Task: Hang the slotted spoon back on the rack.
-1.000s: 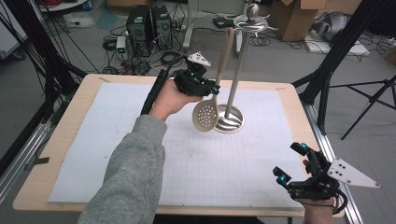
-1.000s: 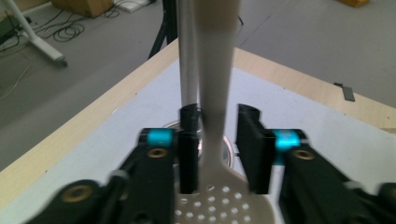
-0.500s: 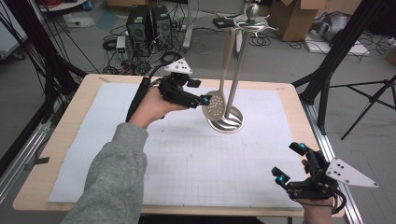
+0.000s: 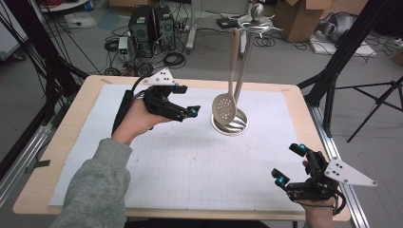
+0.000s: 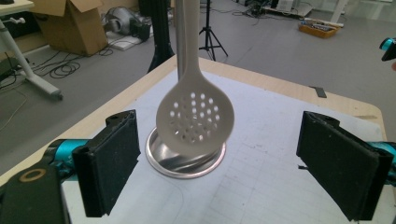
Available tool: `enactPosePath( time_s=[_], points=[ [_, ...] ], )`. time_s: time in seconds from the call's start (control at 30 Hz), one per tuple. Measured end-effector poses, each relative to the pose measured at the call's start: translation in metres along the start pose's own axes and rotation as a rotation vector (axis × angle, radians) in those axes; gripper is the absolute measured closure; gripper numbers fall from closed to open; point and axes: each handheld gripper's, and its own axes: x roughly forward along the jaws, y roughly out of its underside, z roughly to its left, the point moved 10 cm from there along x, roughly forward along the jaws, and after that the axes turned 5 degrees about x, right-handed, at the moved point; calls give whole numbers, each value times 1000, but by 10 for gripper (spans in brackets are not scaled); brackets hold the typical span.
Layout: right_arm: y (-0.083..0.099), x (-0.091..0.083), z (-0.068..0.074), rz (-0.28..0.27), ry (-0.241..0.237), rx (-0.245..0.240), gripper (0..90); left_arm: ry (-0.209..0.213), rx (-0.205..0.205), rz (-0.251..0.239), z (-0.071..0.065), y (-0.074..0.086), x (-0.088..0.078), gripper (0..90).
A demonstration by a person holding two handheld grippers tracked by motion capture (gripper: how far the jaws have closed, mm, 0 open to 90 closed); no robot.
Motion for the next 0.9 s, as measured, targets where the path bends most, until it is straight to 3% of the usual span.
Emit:
enactPosePath(
  time_s=[0.13,0.47,0.57,0.9],
  points=[
    [-1,2,1,1,-5,-5,7,-28,4,-5,3,8,-12,138],
    [1,11,1,14,-22,-1,7,-89,-35,-9,10,36,-46,138],
    [-1,12,0,8,-24,-5,7,-107,-17,-30,12,42,-57,141],
    [1,16,-2,13,-27,3,7,-144,-27,-55,13,65,-85,139]
  ],
)
